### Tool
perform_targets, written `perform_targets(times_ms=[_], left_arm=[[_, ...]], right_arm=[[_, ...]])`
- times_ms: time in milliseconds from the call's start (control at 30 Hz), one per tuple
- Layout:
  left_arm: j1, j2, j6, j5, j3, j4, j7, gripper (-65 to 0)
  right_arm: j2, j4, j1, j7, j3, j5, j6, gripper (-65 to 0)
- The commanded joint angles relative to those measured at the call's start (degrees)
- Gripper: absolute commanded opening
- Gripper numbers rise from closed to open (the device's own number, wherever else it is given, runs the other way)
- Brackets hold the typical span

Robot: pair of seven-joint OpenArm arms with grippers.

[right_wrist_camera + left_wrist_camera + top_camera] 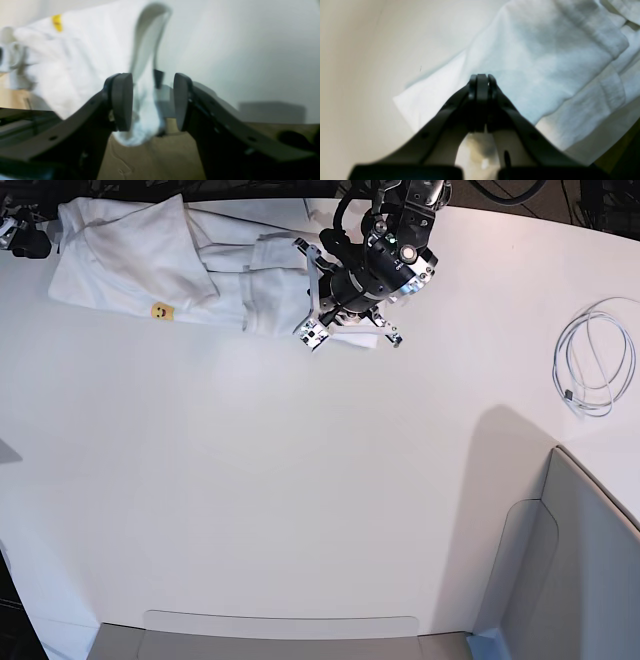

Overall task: Layout the t-shirt on the table in an organized manner, then fold the t-shirt properly
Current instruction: 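Press the folded end flat, open the left gripper and withdraw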

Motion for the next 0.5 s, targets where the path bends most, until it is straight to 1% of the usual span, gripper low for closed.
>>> perform_targets(times_ms=[0,133,200,367,467], left_arm=[[-0.4,0.4,0.1,-0.3,0.1,0.8,-0.9,-65.0],[-0.4,0.4,0.1,-0.3,0.1,0.8,-0.9,-65.0],[-0.4,0.4,0.1,-0.3,0.1,0.8,-0.9,-65.0],[-0.4,0.4,0.1,-0.3,0.1,0.8,-0.9,-65.0],[-0.4,0.4,0.1,-0.3,0.1,0.8,-0.9,-65.0]], right_arm=[[0.9,0.7,0.0,0.4,0.6,0.3,0.8,-37.8],[-0.3,0.8,0.3,0.4,0.6,-0.3,0.8,-37.7],[-0.8,0.8,1.2,0.4,0.0,-0.5,0.8,-36.3],[-0.7,0.8,1.7,0.4,-2.8,-0.5,0.8,-31.6],[-0.9,0.7,2.9,0.4,-4.7,-0.6,0.8,-31.3]])
